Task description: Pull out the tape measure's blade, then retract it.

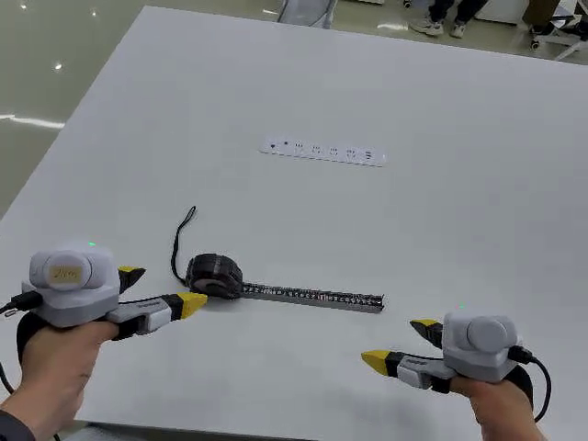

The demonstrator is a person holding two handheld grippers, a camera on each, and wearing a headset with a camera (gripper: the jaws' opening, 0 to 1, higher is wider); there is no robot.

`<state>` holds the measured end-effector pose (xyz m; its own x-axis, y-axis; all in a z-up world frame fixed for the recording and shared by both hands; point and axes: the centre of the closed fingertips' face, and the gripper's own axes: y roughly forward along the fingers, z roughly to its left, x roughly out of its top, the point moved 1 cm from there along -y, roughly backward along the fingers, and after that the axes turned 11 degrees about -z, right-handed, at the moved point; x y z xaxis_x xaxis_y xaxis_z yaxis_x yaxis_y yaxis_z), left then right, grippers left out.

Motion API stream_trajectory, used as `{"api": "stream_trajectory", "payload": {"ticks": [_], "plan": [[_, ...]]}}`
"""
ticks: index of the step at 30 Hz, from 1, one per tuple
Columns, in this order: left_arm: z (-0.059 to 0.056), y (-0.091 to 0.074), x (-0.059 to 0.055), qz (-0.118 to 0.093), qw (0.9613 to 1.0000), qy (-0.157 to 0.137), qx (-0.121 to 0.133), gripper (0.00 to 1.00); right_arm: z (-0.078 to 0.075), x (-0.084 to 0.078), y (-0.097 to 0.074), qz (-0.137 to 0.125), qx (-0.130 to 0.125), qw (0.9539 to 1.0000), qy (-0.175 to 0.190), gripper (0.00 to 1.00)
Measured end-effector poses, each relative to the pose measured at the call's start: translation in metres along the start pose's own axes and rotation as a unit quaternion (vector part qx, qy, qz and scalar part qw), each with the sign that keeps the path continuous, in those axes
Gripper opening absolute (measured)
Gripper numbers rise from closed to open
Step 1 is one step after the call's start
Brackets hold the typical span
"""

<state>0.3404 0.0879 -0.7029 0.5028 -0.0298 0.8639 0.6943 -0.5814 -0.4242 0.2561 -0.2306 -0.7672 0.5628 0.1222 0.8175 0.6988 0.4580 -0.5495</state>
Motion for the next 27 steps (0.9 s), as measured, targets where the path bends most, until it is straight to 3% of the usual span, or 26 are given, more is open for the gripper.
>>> {"api": "stream_trajectory", "payload": {"ticks": [17,27], "plan": [[0.002,0.015,-0.012,0.002,0.9973,-0.066,0.032,0.68,-0.017,0.002,0.021,0.023,0.021,0.9994,-0.015,0.61],[0.000,0.025,-0.018,0.010,0.9954,-0.085,0.043,0.68,-0.034,-0.005,0.033,0.050,0.031,0.9977,-0.034,0.59]]}}
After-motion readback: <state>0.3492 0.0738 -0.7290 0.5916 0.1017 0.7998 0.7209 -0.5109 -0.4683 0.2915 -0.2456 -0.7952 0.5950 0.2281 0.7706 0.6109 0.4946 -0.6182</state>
